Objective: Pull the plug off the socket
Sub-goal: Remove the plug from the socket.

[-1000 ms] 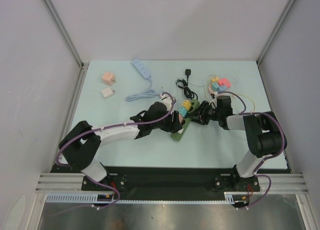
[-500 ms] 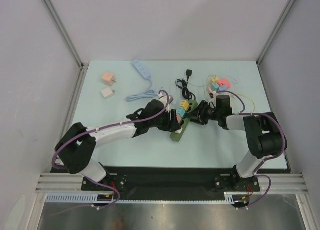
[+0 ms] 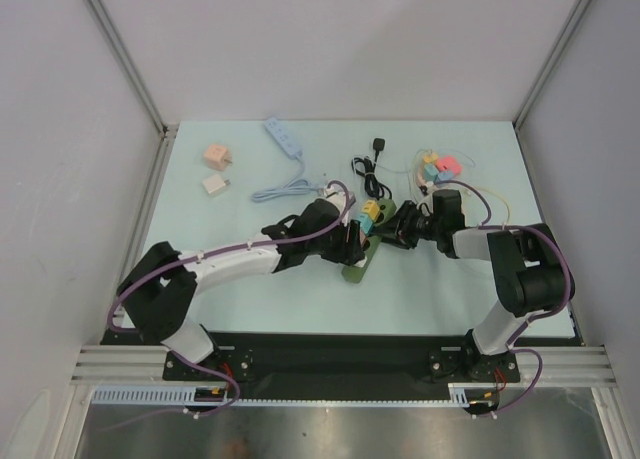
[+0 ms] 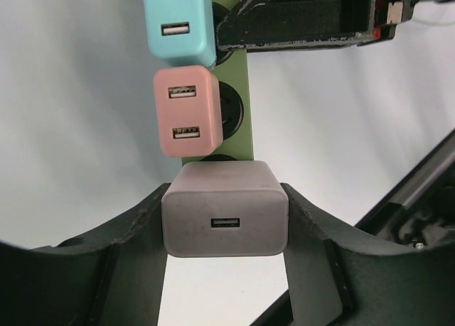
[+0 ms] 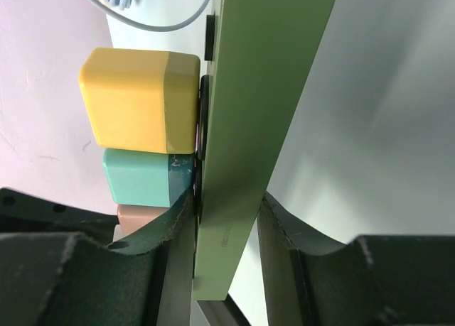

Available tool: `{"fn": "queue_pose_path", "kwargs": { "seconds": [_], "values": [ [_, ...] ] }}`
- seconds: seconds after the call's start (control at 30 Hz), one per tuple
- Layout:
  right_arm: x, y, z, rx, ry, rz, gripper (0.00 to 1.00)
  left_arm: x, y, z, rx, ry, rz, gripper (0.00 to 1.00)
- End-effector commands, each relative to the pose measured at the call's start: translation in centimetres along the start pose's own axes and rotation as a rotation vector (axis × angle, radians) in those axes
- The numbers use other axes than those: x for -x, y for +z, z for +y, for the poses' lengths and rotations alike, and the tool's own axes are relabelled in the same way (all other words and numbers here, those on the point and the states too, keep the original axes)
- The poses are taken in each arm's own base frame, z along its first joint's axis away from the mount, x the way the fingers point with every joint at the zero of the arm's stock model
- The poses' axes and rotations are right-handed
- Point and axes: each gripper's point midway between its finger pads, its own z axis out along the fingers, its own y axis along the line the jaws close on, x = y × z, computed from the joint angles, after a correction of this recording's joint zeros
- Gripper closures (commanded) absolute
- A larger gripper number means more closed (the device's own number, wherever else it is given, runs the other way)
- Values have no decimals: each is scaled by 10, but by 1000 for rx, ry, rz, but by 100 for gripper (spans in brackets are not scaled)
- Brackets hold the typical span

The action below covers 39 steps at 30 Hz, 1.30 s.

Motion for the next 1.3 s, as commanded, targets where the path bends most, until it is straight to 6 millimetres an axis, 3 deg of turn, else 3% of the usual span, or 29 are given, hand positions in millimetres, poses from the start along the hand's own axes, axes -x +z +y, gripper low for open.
{"fn": "queue_pose_path", "kwargs": {
  "seconds": [0.0,0.2,0.23,0.27,0.3,0.33,0.43,0.5,0.57,0.63,0.77,0.8,0.83,0.9,1.03,1.17,1.27],
  "values": [
    [64,-9,-40,-193,-91,-271,100,41,-35,-52,-297,-78,-112,100],
    [65,-10,-39,-192,-98,-277,100,40,-32,-40,-270,-219,-69,100],
    [65,-10,-40,-193,-97,-276,100,46,-33,-39,-245,-211,-76,100],
    [65,-10,-39,-191,-98,-276,100,48,-29,-25,-137,-174,-100,100],
    [66,-11,-39,-190,-95,-278,100,36,-29,-15,-59,-145,-53,100],
    [64,-10,-39,-190,-96,-274,100,43,-30,-14,-19,-92,-64,100],
    [65,-10,-39,-191,-96,-276,100,39,-29,-6,101,-25,-49,100],
    [65,-10,-38,-188,-98,-277,100,27,-24,-1,161,33,-8,100],
    [65,-10,-38,-188,-98,-276,100,22,-18,-5,142,33,14,100],
    [64,-10,-38,-187,-97,-273,100,19,-13,-22,27,-2,10,100],
    [66,-11,-39,-184,-94,-277,100,32,-25,-43,-209,-152,-73,100],
    [65,-11,-38,-182,-94,-275,100,42,-36,-49,-260,-178,-122,100],
    [65,-11,-39,-182,-92,-276,100,34,-38,-43,-269,-233,-120,100],
    [66,-12,-39,-180,-90,-277,100,52,-54,-48,-342,-269,-209,100],
    [66,-11,-39,-178,-90,-276,100,49,-60,-37,-343,-333,-239,100],
    [66,-12,-39,-180,-92,-279,100,47,-49,-16,-181,-298,-220,100],
    [66,-12,-38,-178,-91,-279,100,41,-40,-14,-39,-206,-142,100]
  ]
}}
